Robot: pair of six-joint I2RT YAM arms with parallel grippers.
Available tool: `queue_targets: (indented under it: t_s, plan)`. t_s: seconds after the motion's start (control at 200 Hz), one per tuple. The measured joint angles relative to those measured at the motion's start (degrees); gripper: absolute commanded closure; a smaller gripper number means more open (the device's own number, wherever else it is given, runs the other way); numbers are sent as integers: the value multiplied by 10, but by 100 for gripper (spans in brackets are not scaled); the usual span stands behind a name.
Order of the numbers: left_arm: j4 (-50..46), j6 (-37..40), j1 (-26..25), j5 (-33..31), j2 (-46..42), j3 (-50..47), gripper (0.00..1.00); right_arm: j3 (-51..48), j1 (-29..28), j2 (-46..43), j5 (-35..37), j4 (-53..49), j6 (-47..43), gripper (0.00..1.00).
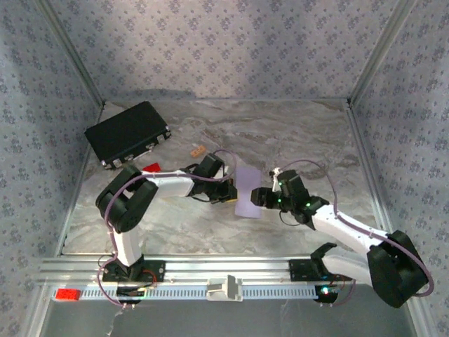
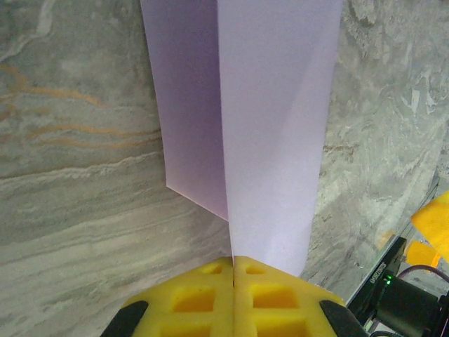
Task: Fold a paper plane with a square sheet of paper (pick it up from the middle)
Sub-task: Third fold the triangle at the center of the table.
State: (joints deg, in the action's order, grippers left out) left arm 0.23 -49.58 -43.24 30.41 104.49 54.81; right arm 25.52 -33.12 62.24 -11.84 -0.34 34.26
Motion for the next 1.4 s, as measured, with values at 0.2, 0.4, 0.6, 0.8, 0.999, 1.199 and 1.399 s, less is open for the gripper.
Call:
queue_targets:
  t_s: [0.2,0.4,0.6,0.8,0.999,1.199,1.399]
  plan:
    - [0,-6,5,-1,-6,-12,100,0,-74,0,83,1,-62,42]
    - [2,-13,8,-2,-12,-17,100,-25,-149,-28,171,24,-143,40]
    - [9,-17,8,-2,-19,-18,100,-28,-228,-16,238,27,-250,40]
    - [15,-26,8,-2,-28,-26,100,-28,-288,32,290,64,-327,42]
    - [29,-49,8,-2,-38,-40,100,-28,-327,77,336,113,-373,42]
    - [44,-78,8,-2,-59,-60,100,-29,-361,113,380,154,-403,41]
    - [61,-95,8,-2,-74,-66,100,-33,-386,150,423,201,-423,40]
